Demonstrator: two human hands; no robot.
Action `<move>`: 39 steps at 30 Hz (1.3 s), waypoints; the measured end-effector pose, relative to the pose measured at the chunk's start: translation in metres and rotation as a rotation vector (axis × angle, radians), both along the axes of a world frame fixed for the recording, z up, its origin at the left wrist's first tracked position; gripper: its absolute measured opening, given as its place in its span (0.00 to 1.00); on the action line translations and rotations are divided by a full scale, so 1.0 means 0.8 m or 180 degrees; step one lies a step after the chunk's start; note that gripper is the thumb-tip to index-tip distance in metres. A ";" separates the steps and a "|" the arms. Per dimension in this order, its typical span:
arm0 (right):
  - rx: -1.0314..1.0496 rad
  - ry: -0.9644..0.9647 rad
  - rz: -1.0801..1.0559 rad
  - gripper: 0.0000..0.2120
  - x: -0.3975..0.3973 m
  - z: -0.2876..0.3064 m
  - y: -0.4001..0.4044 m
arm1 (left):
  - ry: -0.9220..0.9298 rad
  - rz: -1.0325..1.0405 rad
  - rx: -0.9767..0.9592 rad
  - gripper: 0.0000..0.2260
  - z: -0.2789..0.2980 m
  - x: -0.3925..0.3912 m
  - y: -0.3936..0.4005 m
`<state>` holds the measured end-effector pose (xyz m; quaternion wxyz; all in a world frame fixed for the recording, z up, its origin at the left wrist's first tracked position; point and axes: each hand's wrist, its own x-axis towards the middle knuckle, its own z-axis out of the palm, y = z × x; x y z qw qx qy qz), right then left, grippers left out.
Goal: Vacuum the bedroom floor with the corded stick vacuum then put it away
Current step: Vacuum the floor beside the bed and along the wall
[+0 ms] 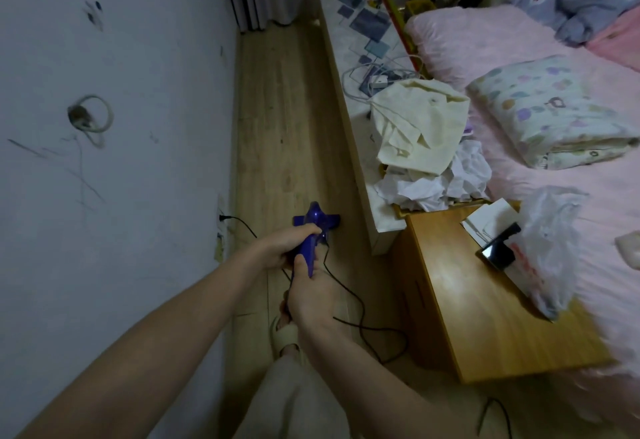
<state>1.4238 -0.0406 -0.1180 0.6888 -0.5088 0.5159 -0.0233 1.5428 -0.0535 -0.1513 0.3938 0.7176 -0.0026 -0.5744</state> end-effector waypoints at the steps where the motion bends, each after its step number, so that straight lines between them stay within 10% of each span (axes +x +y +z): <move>1: -0.0023 0.0005 0.0020 0.16 0.005 -0.007 -0.001 | -0.0026 -0.0068 0.0023 0.15 -0.003 0.007 -0.003; 23: -0.0381 0.0492 0.0427 0.13 0.203 -0.105 -0.154 | 0.0087 0.0090 -0.0069 0.15 -0.096 0.216 -0.147; 39: -0.0609 0.0546 0.0462 0.16 0.119 -0.037 -0.151 | 0.0318 0.0328 -0.0227 0.14 -0.062 0.133 -0.137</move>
